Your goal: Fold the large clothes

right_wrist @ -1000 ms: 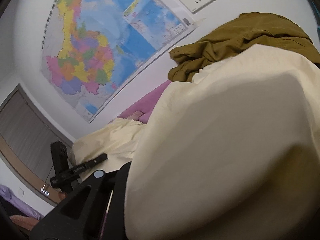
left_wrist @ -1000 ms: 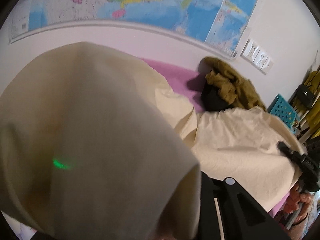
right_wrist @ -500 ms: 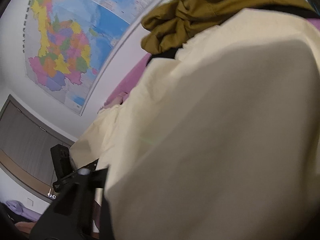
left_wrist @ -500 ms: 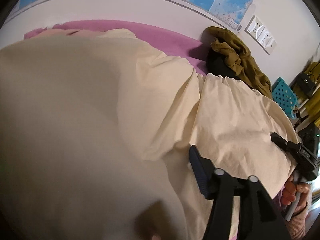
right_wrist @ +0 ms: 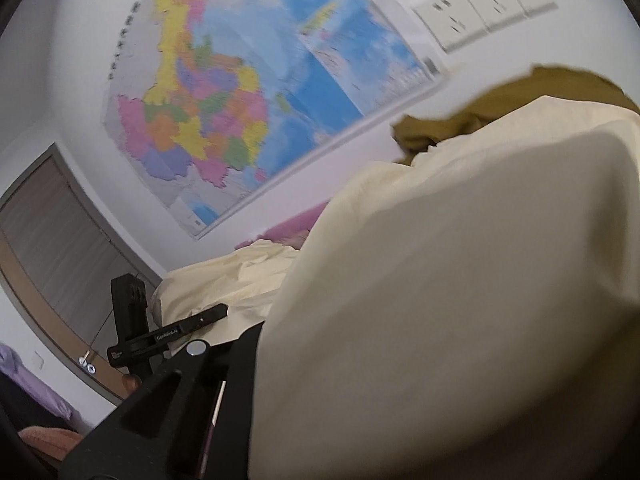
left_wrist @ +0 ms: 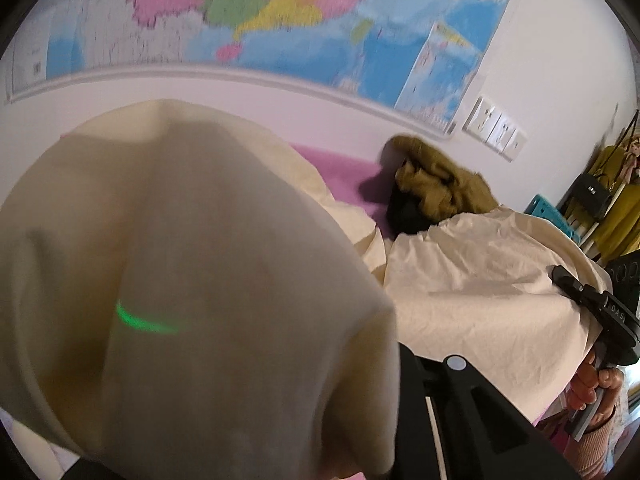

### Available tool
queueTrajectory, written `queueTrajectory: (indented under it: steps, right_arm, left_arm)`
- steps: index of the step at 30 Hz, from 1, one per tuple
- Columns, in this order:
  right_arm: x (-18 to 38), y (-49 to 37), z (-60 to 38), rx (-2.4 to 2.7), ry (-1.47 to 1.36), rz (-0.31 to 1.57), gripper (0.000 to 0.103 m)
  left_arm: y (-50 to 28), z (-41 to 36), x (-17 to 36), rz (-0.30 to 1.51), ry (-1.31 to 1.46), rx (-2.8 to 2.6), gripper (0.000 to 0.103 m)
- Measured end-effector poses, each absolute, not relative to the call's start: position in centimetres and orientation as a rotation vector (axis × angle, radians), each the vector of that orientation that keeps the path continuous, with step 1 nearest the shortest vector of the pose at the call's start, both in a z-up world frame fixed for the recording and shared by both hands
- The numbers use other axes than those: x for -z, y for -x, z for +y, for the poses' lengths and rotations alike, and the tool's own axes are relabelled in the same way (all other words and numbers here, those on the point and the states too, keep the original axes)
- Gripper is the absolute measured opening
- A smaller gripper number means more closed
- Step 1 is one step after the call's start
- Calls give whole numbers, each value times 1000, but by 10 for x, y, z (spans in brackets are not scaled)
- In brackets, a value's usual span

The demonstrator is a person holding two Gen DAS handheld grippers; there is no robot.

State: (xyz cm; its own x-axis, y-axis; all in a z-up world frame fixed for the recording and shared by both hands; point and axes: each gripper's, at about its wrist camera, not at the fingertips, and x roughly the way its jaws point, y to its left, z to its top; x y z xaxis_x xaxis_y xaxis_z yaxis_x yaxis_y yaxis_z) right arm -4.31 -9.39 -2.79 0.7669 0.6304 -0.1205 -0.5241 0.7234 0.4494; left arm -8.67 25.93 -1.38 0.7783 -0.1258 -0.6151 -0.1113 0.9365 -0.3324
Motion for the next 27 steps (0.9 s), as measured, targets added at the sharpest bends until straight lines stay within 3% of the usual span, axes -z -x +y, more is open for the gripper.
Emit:
queueTrajectory:
  steps: [15,27]
  right_arm:
    - [-46,17,-34,-744,-305,199,11]
    - [-94,-36,64,-877,-244,196,11]
  left_arm:
    - [97,314,-55,565,327,-113,13]
    - [96,401,-97,508,293,-320,13]
